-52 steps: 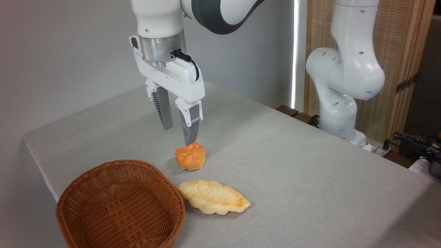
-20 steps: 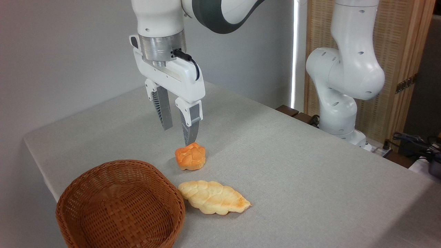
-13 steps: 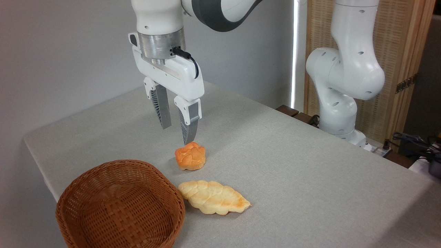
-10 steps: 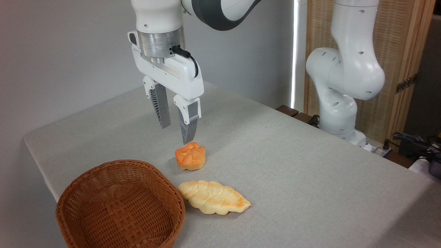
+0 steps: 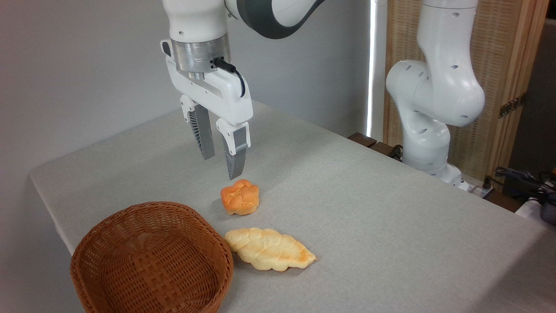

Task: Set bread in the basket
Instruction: 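Lower the open gripper down around the small orange bun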

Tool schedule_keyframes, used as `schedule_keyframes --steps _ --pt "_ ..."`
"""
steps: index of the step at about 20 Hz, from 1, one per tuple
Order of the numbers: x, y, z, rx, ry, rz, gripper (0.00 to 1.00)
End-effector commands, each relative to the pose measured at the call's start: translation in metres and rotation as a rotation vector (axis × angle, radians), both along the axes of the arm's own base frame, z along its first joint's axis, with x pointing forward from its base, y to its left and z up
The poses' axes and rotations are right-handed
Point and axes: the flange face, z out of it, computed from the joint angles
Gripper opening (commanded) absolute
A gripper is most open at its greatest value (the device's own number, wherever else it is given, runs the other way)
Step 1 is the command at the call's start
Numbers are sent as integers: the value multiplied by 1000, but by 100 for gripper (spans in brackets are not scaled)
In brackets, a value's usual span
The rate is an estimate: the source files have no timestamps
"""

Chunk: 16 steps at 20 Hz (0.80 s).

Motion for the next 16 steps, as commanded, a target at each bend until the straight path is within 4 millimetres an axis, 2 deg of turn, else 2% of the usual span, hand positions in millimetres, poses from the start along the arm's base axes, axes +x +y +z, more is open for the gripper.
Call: schedule_keyframes --steps 1,7,12,13,16 --pt "-8 -15 -12 -10 27 -33 100" --pt "-19 -51 -55 -3 29 -101 100" --pt "-22 -52 -77 15 48 -116 100" --pt "-26 -52 -90 30 68 -135 100" --pt "-23 -50 -101 78 76 -157 100"
